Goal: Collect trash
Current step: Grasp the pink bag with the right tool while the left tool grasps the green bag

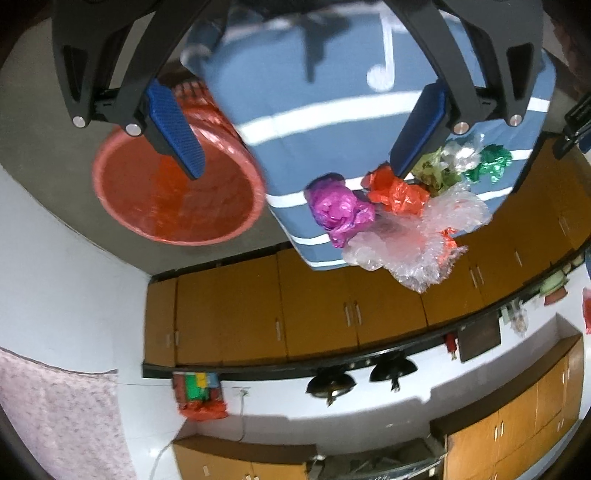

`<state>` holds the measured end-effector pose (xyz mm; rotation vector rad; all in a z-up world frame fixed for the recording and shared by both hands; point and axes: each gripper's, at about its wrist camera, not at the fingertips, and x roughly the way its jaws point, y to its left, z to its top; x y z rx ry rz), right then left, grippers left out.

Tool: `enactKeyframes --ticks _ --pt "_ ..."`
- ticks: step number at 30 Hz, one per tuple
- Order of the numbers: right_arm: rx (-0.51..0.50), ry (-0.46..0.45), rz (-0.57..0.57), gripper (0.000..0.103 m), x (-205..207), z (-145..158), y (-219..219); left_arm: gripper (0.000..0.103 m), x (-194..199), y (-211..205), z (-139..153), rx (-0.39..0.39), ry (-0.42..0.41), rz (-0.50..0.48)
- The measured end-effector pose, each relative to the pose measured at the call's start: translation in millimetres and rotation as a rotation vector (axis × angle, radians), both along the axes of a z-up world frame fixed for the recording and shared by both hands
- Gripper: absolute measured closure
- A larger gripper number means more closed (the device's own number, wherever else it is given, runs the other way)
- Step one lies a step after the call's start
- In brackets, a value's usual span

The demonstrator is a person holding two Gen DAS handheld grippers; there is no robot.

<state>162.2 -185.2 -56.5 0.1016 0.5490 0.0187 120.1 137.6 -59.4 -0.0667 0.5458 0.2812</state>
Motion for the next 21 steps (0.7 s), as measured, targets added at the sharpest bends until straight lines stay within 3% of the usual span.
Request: enactKeyframes --ticks 12,21 --pt "-0.046 0.146 0.08 0.005 137 -43 34 0.002 77 33 -31 0.015 0.13 0.005" --pt "-0.169 0.217 0.15 0.006 187 -68 53 0.002 106 28 -49 0.058 0.186 -0.08"
